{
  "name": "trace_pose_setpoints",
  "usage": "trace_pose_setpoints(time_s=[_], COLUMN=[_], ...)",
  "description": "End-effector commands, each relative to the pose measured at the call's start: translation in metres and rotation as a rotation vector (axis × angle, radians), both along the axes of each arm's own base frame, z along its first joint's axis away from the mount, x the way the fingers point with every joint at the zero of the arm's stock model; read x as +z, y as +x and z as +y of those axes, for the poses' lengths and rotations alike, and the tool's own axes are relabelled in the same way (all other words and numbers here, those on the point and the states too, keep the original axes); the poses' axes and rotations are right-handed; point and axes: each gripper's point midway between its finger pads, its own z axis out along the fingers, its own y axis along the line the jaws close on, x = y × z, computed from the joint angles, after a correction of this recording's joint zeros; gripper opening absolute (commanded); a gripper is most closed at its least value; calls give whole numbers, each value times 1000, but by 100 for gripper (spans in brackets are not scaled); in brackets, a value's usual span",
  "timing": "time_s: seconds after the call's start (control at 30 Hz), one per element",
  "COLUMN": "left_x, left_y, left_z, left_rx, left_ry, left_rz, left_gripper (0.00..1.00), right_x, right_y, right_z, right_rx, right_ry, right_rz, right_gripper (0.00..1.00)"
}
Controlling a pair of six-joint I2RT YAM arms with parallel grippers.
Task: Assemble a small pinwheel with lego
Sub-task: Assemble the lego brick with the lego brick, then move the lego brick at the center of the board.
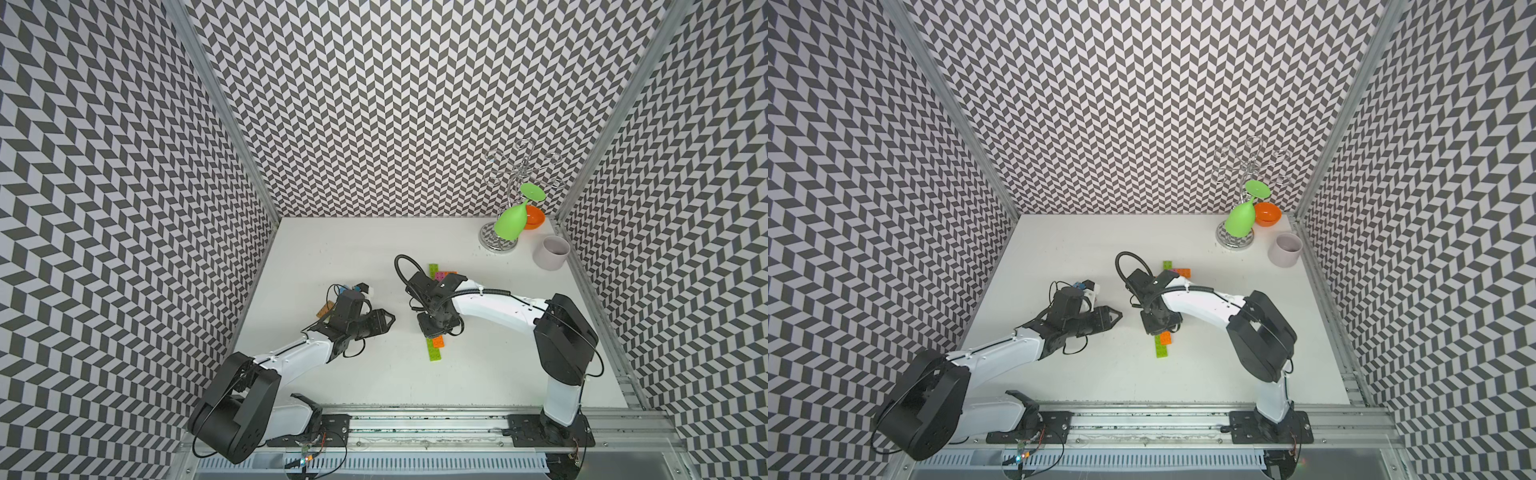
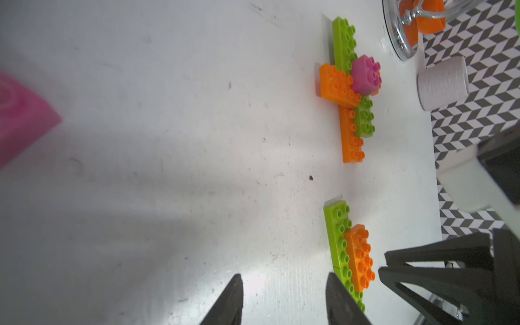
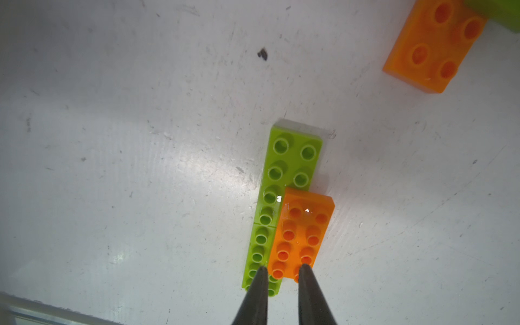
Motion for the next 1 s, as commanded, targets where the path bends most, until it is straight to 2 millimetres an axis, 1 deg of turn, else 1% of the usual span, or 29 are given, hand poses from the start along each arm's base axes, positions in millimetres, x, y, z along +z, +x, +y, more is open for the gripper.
trace_pose_setpoints(time_s=[0.0,0.13,0.17,0.23,0.3,0.43,0.5,0.57,0.63,0.73,0.83,0.87,0.97], left_x=[2,1,1,1,1,1,0,-1,-3,-5,-12,-15,-26], left_y=[8,24,28,35,42,59,69,82,96,119,139,144,153], left_z=[27,80,93,112,128,151,158,163,162,158,158,157,155], left_rx=[91,285,334,394,445,521,538,539,521,480,455,448,421], left_ry=[58,159,189,253,313,377,392,404,415,435,467,478,511], left_rz=[-2,44,57,68,89,104,105,107,108,106,117,125,160], left_gripper=[49,50,51,54,56,63,69,79,80,77,69,66,60], right_x=[20,55,64,77,84,85,85,84,82,82,82,81,81], right_y=[7,19,21,25,28,30,30,28,27,25,25,25,24], right_z=[7,19,19,18,11,-3,-8,-12,-15,-19,-22,-23,-26], right_rx=[-8,5,6,8,3,-8,-8,-4,2,13,20,21,19], right_ry=[64,187,211,241,254,258,264,278,283,285,287,288,288], right_rz=[-59,-153,-179,-219,-243,-257,-261,-259,-255,-255,-258,-258,-259], right_gripper=[21,24,24,26,26,27,27,27,27,28,27,27,27])
